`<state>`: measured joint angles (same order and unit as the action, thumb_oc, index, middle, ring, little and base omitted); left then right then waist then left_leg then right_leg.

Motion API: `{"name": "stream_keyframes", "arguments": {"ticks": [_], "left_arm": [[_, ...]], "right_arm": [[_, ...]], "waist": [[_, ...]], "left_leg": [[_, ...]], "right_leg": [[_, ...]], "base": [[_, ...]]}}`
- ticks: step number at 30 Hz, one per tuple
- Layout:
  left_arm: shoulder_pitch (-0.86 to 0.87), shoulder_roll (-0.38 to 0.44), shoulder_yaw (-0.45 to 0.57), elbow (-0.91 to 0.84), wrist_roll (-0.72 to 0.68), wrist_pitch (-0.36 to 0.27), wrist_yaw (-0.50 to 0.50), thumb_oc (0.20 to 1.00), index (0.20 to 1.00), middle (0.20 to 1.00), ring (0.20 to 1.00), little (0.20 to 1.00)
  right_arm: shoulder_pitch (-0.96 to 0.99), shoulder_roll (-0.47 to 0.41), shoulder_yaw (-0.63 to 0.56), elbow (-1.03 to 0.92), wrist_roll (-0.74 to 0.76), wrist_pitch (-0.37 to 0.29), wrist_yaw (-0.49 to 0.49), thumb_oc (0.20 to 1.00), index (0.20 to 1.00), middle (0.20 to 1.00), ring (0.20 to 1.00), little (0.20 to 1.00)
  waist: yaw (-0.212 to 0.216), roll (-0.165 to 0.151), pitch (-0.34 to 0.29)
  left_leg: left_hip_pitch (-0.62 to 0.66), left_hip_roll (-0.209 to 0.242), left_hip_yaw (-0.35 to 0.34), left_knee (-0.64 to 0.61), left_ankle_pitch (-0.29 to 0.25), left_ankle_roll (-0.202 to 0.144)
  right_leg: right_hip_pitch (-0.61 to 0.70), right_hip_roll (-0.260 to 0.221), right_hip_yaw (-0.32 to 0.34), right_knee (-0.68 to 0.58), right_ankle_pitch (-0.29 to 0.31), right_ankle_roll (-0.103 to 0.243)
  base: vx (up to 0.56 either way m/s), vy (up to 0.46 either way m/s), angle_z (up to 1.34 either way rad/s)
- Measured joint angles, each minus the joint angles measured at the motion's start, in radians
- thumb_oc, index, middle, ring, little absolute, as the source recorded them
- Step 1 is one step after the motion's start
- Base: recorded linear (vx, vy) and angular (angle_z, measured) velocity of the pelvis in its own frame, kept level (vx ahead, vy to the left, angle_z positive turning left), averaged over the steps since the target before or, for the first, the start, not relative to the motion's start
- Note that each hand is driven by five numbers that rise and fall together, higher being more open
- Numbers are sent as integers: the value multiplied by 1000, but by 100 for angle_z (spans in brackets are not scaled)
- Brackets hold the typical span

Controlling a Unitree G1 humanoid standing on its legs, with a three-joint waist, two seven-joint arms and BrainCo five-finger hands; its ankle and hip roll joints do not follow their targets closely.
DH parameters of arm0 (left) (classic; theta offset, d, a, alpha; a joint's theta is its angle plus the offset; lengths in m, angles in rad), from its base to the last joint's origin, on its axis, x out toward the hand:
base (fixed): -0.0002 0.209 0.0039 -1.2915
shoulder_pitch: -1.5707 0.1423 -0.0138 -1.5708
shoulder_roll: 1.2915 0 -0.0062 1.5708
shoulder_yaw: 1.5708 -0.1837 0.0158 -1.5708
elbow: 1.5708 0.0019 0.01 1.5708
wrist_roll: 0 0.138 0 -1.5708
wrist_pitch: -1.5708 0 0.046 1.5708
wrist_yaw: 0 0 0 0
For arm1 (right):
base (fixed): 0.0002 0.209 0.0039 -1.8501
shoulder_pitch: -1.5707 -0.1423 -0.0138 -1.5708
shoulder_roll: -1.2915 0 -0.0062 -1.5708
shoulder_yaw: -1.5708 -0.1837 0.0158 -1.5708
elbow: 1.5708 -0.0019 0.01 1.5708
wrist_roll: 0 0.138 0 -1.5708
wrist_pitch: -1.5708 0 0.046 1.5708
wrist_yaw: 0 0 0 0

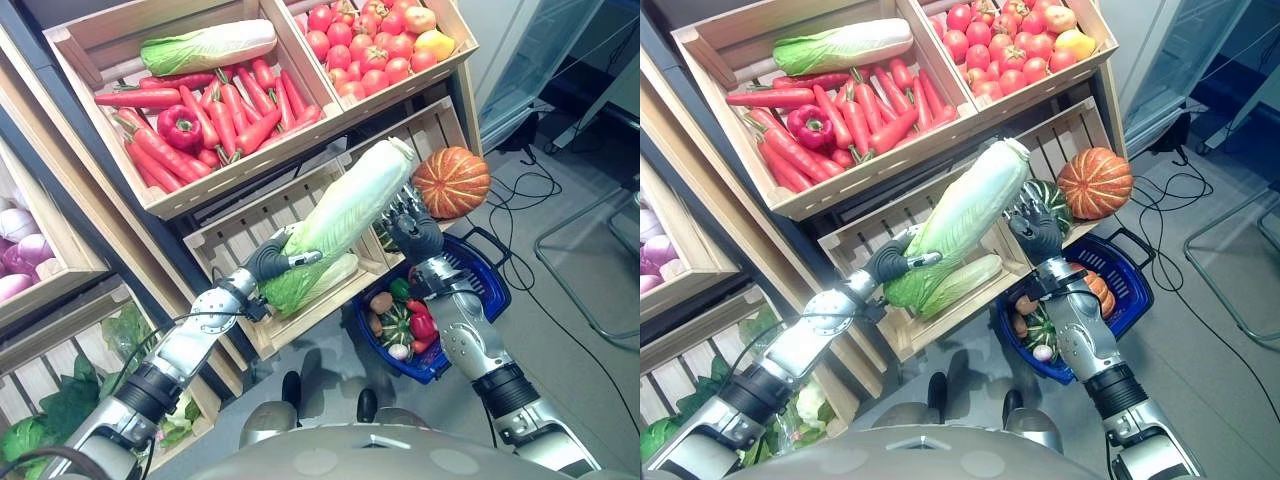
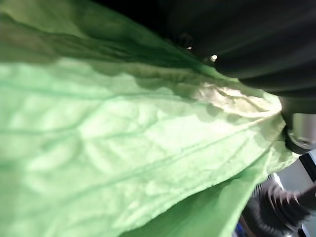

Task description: Pick up fruits and vegetables into the basket

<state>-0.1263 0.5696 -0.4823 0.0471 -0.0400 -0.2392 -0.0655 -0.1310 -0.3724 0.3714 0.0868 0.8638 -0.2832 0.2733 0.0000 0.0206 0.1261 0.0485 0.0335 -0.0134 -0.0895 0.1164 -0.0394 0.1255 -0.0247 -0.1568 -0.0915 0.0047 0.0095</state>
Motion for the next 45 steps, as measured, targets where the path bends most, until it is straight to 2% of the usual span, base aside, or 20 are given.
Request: {"name": "stream_keyframes", "arguments": {"ticks": [5, 13, 18, 28, 37, 38, 39, 40, 41, 45], "left_arm": [[-16, 21, -36, -29, 45, 0, -8, 200, 200, 200, 200, 200], [-11, 21, -31, -29, 146, 3, 138, 200, 200, 200, 200, 200], [-2, 20, -22, -29, 160, 3, 160, 200, 200, 200, 200, 200], [8, 19, -28, -30, 156, 33, 80, 200, 200, 200, 200, 200], [-10, 22, -29, -41, 147, 65, -40, 200, 200, 200, 200, 200], [-17, 25, -30, -41, 141, 67, -54, 200, 200, 200, 200, 200], [-21, 31, -30, -42, 129, 70, -62, 200, 200, 200, 200, 200], [-25, 35, -30, -42, 122, 76, -70, 200, 200, 200, 200, 200], [-30, 39, -30, -42, 117, 82, -78, 200, 200, 200, 200, 200], [-37, 41, -30, -42, 116, 84, -83, 200, 200, 200, 200, 200]], "right_arm": [[-1, -3, 36, -1, -22, 3, -9, 1000, 1000, 1000, 1000, 1000], [3, 1, 36, -1, -51, 1, -121, 1000, 1000, 1000, 1000, 1000], [4, 7, 35, -1, -61, 1, -142, 1000, 1000, 1000, 1000, 1000], [4, 5, 36, -2, -54, 1, -131, 1000, 1000, 1000, 1000, 1000], [4, 0, 36, -2, 16, 1, -99, 1000, 1000, 1000, 1000, 1000], [4, 0, 36, -2, 21, 1, -92, 959, 959, 959, 959, 959], [4, 0, 36, -2, 21, 1, -88, 598, 598, 598, 598, 598], [4, 0, 36, -2, 22, 1, -85, 366, 366, 366, 366, 366], [4, 0, 36, -2, 24, 1, -82, 200, 200, 200, 200, 200], [4, 0, 38, -2, 59, 2, -70, 200, 200, 200, 200, 200]], "waist": [[-1, 3, -24], [0, 6, -28], [1, 6, -28], [0, 6, -28], [0, 6, -28], [0, 6, -28], [0, 6, -28], [0, 7, -29], [-1, 7, -29], [0, 11, -32]], "left_leg": [[0, 1, 6, 0, -1, 0], [-10, 1, 6, 0, -1, 0], [-10, 0, 6, 0, -2, 0], [-11, 1, 7, -3, -3, 0], [-13, 0, 6, 0, -3, 0], [-13, 0, 7, 0, -3, 0], [-13, 0, 7, 0, -3, 0], [-13, 0, 7, 0, -3, 0], [-13, 0, 7, 0, -3, 0], [-15, 0, 7, 0, -3, 0]], "right_leg": [[-2, 0, 6, 0, -3, 5], [-13, 1, 10, 0, -1, 3], [-13, 0, 8, 0, 1, 1], [-15, 0, 10, 0, -3, 6], [-16, 0, 9, 0, -3, 5], [-16, 0, 10, 0, -3, 5], [-16, 0, 10, 0, -3, 5], [-17, 0, 10, 0, -3, 5], [-17, 0, 10, 0, -3, 5], [-18, 0, 10, 0, -3, 5]], "base": [[-4, 0, -1], [-3, 0, -1], [0, 0, 0], [0, 0, 0], [0, 0, 0], [0, 0, 0], [0, 0, 0], [0, 0, 0], [0, 0, 0], [0, 0, 0]]}}
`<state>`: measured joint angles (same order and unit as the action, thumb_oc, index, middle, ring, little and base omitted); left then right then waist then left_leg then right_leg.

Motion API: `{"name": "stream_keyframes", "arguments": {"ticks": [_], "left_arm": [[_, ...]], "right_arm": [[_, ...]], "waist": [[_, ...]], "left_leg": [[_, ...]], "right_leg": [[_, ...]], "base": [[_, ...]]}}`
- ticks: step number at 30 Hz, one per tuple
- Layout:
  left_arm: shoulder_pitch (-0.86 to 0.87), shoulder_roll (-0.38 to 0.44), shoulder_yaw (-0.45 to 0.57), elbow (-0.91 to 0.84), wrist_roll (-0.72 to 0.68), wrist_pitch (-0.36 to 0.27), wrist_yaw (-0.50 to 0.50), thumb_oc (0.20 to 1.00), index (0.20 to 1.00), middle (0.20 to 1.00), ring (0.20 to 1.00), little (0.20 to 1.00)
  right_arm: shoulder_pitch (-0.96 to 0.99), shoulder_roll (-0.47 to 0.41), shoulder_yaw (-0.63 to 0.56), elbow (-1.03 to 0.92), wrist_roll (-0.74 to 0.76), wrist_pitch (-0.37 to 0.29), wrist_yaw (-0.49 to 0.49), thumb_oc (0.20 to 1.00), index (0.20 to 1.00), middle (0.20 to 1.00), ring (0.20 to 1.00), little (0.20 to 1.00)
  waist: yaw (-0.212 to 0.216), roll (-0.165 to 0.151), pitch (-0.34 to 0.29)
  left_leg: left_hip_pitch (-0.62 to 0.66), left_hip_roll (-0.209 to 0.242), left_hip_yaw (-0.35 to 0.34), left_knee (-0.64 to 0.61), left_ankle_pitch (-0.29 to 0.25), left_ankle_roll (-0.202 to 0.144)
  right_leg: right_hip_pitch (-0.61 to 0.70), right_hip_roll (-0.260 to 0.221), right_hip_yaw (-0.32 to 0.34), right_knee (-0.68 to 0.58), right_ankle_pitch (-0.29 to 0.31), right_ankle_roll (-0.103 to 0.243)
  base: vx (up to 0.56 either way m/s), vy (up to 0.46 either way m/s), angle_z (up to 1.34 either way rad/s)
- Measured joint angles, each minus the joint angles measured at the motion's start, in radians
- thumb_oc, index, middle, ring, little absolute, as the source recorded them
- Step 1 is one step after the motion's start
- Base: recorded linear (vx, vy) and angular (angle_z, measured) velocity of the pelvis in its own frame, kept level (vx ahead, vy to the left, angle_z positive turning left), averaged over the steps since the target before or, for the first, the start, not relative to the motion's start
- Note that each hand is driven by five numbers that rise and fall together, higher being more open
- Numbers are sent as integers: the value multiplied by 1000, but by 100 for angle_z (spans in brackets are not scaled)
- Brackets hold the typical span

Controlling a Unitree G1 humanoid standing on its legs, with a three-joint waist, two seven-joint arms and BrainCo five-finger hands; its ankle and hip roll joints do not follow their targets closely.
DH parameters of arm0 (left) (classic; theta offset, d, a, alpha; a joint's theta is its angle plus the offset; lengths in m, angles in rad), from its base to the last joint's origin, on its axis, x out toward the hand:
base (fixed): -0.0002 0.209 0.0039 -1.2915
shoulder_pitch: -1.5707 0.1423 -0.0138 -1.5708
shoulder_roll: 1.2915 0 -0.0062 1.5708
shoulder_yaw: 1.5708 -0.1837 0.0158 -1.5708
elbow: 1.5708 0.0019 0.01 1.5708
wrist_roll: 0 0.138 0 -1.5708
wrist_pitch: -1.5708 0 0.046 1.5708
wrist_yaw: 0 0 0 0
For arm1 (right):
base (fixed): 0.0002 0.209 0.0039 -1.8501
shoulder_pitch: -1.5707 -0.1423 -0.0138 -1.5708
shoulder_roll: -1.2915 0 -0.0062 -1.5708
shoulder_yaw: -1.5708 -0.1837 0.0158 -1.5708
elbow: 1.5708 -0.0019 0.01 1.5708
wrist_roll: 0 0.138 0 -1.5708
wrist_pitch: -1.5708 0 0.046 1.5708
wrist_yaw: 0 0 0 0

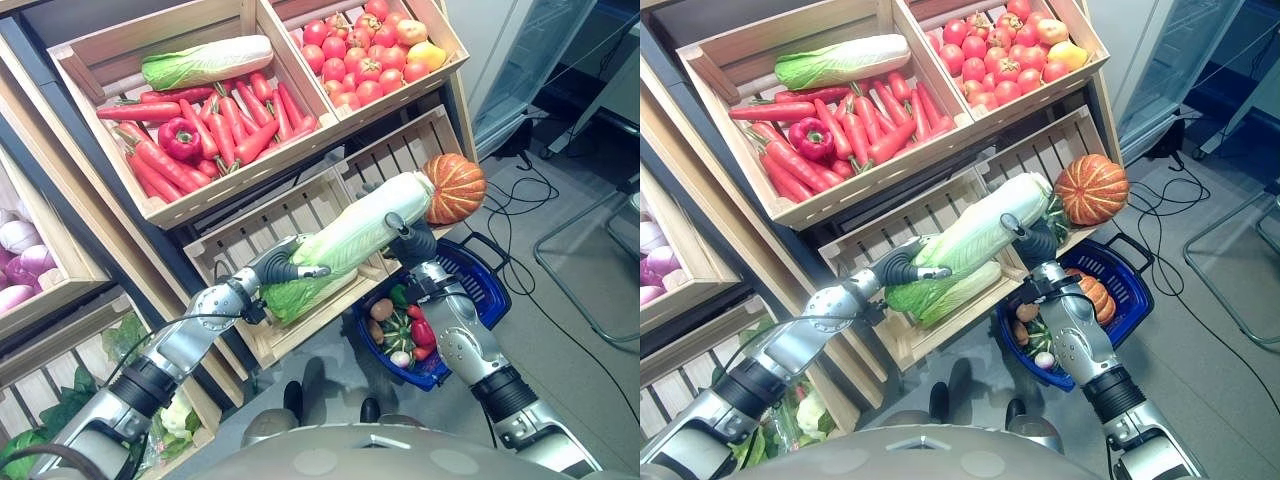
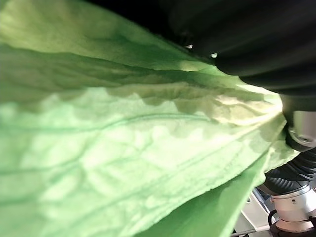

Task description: Pick up fruits and vegetables into the basket

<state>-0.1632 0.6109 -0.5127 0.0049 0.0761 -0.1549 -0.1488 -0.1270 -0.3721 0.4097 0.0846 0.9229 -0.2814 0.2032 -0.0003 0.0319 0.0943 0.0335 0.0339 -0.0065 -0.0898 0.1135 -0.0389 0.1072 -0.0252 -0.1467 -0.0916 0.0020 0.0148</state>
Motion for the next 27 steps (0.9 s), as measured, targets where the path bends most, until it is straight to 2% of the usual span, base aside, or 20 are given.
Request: {"name": "stream_keyframes", "arguments": {"ticks": [10, 11, 12, 16, 22, 23, 27], "left_arm": [[1, -1, -3, -24, 13, 27, 5, 200, 200, 200, 200, 200], [1, -2, -3, -24, 17, 28, 11, 464, 464, 464, 464, 464], [2, -3, -3, -24, 28, 30, 15, 1000, 1000, 1000, 1000, 1000], [27, 6, 13, -23, 84, 55, 85, 1000, 1000, 1000, 1000, 1000], [63, 18, 64, 32, 130, 86, 291, 1000, 1000, 1000, 1000, 1000], [62, 18, 74, 36, 132, 85, 310, 1000, 1000, 1000, 1000, 1000], [14, 23, 121, 53, 150, 90, 434, 1000, 1000, 1000, 1000, 1000]], "right_arm": [[0, 2, 1, 1, -1, -2, -23, 200, 200, 200, 200, 200], [1, 4, 0, 1, -2, -3, -26, 200, 200, 200, 200, 200], [3, 5, 1, 1, -4, -3, -31, 200, 200, 200, 200, 200], [43, 8, -4, 11, -62, -26, -108, 200, 200, 200, 200, 200], [72, 10, -88, 146, -166, -116, -274, 200, 200, 200, 200, 200], [68, 10, -100, 155, -175, -128, -288, 200, 200, 200, 200, 200], [10, 0, -200, 225, -197, -182, -383, 200, 200, 200, 200, 200]], "waist": [[0, 8, -6], [0, 8, -7], [0, 8, -7], [1, 8, -7], [1, 14, 7], [1, 15, 22], [3, 23, 164]], "left_leg": [[-5, 0, 1, 0, 0, 0], [-10, 0, 1, 0, 0, 0], [-13, 0, 1, 0, 0, 0], [-17, 0, 1, 0, 0, 0], [-79, -1, 8, 6, 9, 2], [-86, -1, 7, 11, 9, 2], [-158, 1, 13, 56, 20, 5]], "right_leg": [[-7, 1, 1, 0, 0, 0], [-12, 2, 2, 0, 0, 0], [-15, 2, 2, 0, 0, 0], [-18, 2, 2, 0, 0, 0], [-102, 6, 5, 40, -2, 2], [-110, 5, 6, 47, -3, 4], [-187, 4, 2, 111, -3, 4]], "base": [[0, 0, 0], [0, 0, 0], [0, 0, 0], [-15, 0, 0], [-179, -17, -3], [-234, -23, -5], [-195, -17, -1]]}}
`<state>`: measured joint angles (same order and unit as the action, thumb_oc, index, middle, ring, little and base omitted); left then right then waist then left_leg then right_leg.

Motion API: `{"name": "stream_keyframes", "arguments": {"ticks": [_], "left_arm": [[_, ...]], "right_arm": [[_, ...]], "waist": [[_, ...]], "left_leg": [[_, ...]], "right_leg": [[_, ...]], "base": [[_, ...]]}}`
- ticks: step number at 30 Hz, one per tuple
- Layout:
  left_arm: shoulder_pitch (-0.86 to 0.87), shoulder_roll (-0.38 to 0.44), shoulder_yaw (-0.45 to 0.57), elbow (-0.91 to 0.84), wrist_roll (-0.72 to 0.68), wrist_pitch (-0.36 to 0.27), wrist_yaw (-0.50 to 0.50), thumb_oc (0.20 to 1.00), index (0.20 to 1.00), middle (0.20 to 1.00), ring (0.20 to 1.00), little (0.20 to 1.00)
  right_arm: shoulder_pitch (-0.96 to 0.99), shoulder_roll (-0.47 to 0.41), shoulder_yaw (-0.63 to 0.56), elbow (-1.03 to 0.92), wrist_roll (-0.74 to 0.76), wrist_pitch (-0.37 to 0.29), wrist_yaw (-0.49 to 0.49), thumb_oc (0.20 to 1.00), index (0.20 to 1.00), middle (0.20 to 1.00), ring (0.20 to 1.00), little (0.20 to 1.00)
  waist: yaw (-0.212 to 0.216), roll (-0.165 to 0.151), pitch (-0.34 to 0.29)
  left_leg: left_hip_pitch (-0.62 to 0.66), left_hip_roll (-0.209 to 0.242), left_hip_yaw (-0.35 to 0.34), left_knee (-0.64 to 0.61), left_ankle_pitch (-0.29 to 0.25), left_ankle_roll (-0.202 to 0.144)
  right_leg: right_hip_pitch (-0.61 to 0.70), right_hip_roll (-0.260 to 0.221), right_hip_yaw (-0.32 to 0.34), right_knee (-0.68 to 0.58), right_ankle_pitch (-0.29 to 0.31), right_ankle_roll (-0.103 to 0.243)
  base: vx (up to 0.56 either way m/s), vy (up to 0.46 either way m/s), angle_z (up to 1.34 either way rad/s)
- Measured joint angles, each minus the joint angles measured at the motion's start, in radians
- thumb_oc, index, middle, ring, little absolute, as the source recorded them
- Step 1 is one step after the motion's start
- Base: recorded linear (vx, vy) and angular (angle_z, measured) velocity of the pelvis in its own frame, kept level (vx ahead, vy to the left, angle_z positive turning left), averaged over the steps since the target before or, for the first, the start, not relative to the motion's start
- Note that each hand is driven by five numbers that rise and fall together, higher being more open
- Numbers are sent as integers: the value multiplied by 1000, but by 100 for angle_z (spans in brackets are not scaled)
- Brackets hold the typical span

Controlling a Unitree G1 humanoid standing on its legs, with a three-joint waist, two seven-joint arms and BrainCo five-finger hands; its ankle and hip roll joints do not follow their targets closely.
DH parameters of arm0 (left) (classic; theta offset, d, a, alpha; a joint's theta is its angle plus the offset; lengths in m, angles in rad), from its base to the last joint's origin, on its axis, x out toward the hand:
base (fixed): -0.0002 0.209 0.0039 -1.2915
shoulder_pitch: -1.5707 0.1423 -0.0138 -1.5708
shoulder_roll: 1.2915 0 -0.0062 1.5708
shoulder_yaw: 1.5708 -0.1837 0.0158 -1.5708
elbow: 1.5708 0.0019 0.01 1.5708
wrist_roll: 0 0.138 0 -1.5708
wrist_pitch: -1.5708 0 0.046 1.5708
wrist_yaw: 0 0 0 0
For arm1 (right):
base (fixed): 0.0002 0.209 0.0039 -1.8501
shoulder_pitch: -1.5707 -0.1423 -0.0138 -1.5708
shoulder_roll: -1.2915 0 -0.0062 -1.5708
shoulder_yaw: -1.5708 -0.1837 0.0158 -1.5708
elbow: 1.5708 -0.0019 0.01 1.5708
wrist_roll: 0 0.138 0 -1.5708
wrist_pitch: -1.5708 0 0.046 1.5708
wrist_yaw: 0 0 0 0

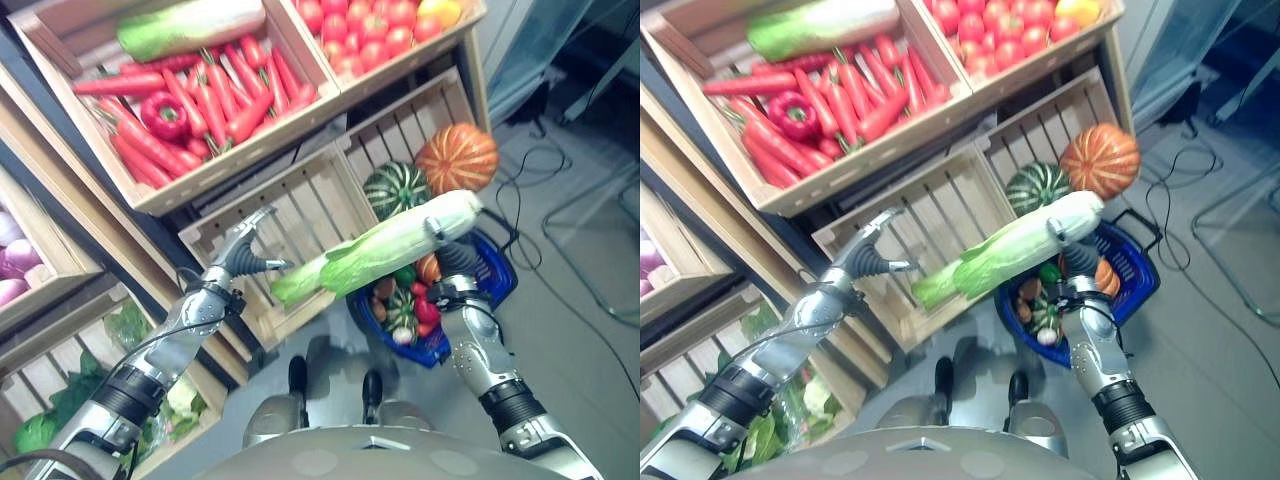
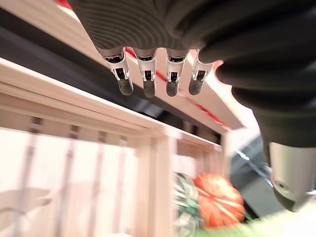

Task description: Pick up fruits and vegetables into the basket

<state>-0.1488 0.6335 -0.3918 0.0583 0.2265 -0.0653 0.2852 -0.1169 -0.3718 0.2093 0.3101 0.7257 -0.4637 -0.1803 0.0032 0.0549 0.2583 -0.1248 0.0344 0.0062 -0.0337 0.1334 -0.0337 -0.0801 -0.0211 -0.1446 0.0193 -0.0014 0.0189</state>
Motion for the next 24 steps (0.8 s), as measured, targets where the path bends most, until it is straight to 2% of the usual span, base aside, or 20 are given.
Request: {"name": "stream_keyframes", "arguments": {"ticks": [3, 6, 10, 12, 15, 22, 24], "left_arm": [[-50, 0, 9, 16, 0, 0, 71, 1000, 1000, 1000, 1000, 1000], [-127, 1, 10, 36, -1, -3, 132, 1000, 1000, 1000, 1000, 1000], [-197, 2, 8, 37, -1, -6, 188, 1000, 1000, 1000, 1000, 1000], [-280, -1, -33, 78, -10, -6, 218, 1000, 1000, 1000, 1000, 1000], [-348, -5, -75, 110, -12, -7, 250, 1000, 1000, 1000, 1000, 1000], [-450, -28, -144, 176, -11, -7, 305, 1000, 1000, 1000, 1000, 1000], [-499, -32, -164, 211, -11, -6, 323, 1000, 1000, 1000, 1000, 1000]], "right_arm": [[-53, 0, -35, 57, -1, -26, -68, 200, 200, 200, 200, 200], [-113, 0, -63, 112, -15, -64, -169, 200, 200, 200, 200, 200], [-202, -3, -91, 180, -62, -88, -293, 200, 200, 200, 200, 200], [-309, -23, -101, 292, -83, -103, -388, 200, 200, 200, 200, 200], [-416, -50, -123, 372, -82, -103, -468, 200, 200, 200, 200, 200], [-571, -108, -128, 495, -38, -96, -495, 200, 200, 200, 200, 200], [-622, -113, -117, 529, -38, -72, -493, 200, 200, 200, 200, 200]], "waist": [[3, -3, 91], [22, -13, 181], [33, -34, 255], [40, -36, 274], [48, -36, 281], [49, -34, 291], [49, -33, 293]], "left_leg": [[-46, -1, 1, 45, -2, -1], [-116, -5, 2, 130, -18, -4], [-196, -15, -1, 241, -53, -12], [-285, -18, -8, 340, -78, -15], [-381, -19, -12, 412, -88, -18], [-565, -23, -13, 571, -125, -11], [-624, -27, -13, 614, -133, -7]], "right_leg": [[-64, -7, 2, 86, -23, -5], [-159, -23, 2, 229, -72, -13], [-257, -49, 3, 387, -137, -26], [-336, -61, -2, 484, -168, -35], [-430, -72, -5, 560, -182, -44], [-599, -92, -5, 698, -211, -49], [-655, -102, -4, 741, -218, -49]], "base": [[-146, -9, -1], [-125, -6, 4], [-120, -10, 11], [-109, -5, 17], [-73, 18, 8], [-35, 15, 2], [4, 8, 2]]}}
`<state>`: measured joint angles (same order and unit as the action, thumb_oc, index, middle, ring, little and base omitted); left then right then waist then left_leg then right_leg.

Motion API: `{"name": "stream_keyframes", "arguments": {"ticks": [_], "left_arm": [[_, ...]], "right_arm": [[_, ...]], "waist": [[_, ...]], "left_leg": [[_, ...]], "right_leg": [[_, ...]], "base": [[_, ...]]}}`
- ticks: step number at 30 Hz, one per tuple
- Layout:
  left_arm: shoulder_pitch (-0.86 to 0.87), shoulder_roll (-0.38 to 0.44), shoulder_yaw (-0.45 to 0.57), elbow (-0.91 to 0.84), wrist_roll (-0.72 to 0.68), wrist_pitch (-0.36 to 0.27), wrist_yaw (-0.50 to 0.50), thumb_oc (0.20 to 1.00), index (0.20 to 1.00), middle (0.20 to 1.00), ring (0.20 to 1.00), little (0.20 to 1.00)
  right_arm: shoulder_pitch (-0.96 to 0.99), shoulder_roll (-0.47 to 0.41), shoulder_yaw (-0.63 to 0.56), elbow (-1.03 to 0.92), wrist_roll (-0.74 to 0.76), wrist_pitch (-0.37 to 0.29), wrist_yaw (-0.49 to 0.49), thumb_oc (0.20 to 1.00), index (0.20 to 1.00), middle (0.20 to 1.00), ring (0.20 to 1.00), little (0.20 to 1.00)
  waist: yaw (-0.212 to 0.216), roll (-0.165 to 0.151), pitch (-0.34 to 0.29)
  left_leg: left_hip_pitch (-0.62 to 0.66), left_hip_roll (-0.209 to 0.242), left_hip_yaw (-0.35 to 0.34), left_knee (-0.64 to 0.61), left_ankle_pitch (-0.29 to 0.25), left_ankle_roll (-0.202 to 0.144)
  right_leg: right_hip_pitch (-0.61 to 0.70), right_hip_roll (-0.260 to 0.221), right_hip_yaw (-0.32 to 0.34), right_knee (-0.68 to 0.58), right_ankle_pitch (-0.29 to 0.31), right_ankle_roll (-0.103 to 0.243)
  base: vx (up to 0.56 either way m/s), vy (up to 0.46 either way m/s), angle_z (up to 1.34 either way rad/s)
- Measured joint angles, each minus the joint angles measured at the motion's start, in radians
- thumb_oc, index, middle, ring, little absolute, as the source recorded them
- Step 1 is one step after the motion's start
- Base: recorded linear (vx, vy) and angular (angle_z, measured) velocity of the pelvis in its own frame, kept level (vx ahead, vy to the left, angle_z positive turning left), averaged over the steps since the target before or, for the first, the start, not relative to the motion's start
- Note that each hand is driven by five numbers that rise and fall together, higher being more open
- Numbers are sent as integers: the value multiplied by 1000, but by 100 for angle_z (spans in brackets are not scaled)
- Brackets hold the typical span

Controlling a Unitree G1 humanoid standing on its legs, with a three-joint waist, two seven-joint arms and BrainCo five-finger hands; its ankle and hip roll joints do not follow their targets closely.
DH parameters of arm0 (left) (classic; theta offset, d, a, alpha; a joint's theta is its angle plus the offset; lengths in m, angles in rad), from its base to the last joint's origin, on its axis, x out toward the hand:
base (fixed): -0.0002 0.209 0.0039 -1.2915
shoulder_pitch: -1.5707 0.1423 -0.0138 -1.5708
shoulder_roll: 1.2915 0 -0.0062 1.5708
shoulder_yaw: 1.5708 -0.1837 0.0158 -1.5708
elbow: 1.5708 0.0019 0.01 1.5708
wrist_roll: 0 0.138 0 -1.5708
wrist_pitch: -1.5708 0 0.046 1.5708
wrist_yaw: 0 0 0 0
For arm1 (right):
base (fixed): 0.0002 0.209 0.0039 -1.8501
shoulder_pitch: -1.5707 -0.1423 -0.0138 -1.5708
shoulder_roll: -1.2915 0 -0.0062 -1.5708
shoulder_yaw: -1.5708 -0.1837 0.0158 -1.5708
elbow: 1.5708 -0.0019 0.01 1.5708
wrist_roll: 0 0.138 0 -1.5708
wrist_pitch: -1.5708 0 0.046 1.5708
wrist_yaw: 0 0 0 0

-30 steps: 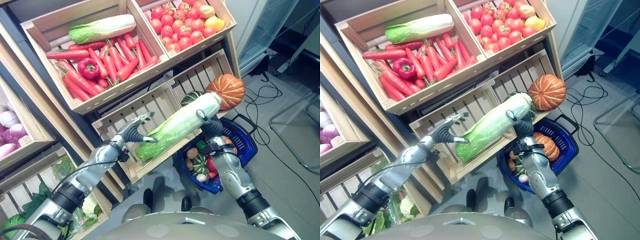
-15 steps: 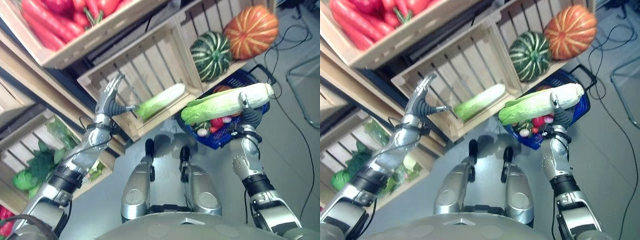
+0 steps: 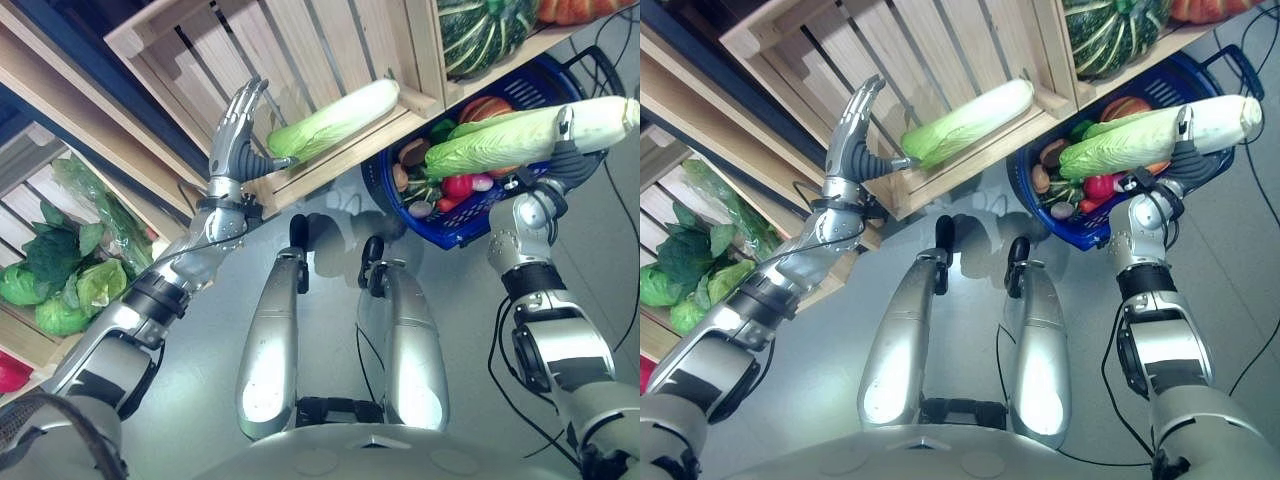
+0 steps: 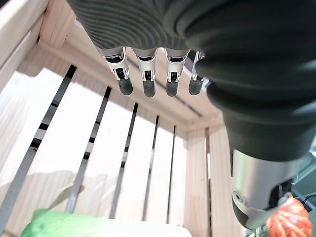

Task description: Pick up fruits and vegetables into the basket

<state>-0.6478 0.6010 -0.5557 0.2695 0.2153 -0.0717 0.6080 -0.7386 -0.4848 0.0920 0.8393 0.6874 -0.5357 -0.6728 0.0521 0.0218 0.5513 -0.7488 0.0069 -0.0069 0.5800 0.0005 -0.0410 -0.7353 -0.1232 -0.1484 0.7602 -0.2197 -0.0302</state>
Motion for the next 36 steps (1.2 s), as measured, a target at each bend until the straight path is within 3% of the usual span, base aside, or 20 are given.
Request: {"name": "stream_keyframes", "arguments": {"ticks": [4, 5, 6, 15, 19, 28, 36], "left_arm": [[-60, -2, -7, 33, -1, -3, 27, 1000, 1000, 1000, 1000, 1000], [-67, -2, -7, 40, -1, -5, 37, 1000, 1000, 1000, 1000, 1000], [-75, -3, -8, 59, 1, -16, 47, 1000, 1000, 1000, 1000, 1000], [-138, -19, -52, 140, 86, -25, 137, 1000, 1000, 1000, 1000, 1000], [-219, -51, -92, 284, 121, -30, 213, 1000, 1000, 1000, 1000, 1000], [-345, -147, -116, 574, 132, -39, 251, 1000, 1000, 1000, 1000, 1000], [-354, -160, -112, 656, 75, 13, 289, 1000, 1000, 1000, 1000, 1000]], "right_arm": [[-58, -5, 12, 66, 0, 45, 23, 200, 200, 200, 200, 200], [-60, -5, 14, 69, 1, 61, 30, 733, 733, 733, 733, 733], [-60, -5, 26, 80, 1, 82, 49, 1000, 1000, 1000, 1000, 1000], [-68, -2, 63, 97, 43, 134, 134, 1000, 1000, 1000, 1000, 1000], [-72, 44, 105, 97, 37, 143, 139, 1000, 1000, 1000, 1000, 1000], [-82, 91, 186, 91, -1, 131, 143, 1000, 1000, 1000, 1000, 1000], [18, 144, 236, -146, 1, 87, 140, 1000, 1000, 1000, 1000, 1000]], "waist": [[0, 1, 3], [1, 1, 3], [0, 1, 3], [-13, -2, 4], [-32, -17, 13], [-101, -34, 19], [-158, -60, 26]], "left_leg": [[-61, -6, 0, 40, -3, 5], [-68, -6, 0, 44, -5, 8], [-73, -7, 0, 46, -5, 8], [-95, -4, 6, 63, -16, 10], [-98, 12, 19, 81, -35, 12], [-135, 33, 45, 98, -56, 24], [-191, 46, 81, 91, -57, 38]], "right_leg": [[-63, -5, 10, 44, -6, -2], [-70, -5, 11, 46, -6, -2], [-75, -5, 12, 46, -6, -1], [-96, 2, 24, 44, -3, 6], [-96, 21, 35, 35, 1, 12], [-127, 51, 73, 4, 23, 31], [-199, 68, 113, -18, 49, 33]], "base": [[20, -1, 2], [33, -24, -1], [0, 0, 0], [53, -34, -4], [30, -27, -14], [-16, -5, -14], [-42, 40, -14]]}}
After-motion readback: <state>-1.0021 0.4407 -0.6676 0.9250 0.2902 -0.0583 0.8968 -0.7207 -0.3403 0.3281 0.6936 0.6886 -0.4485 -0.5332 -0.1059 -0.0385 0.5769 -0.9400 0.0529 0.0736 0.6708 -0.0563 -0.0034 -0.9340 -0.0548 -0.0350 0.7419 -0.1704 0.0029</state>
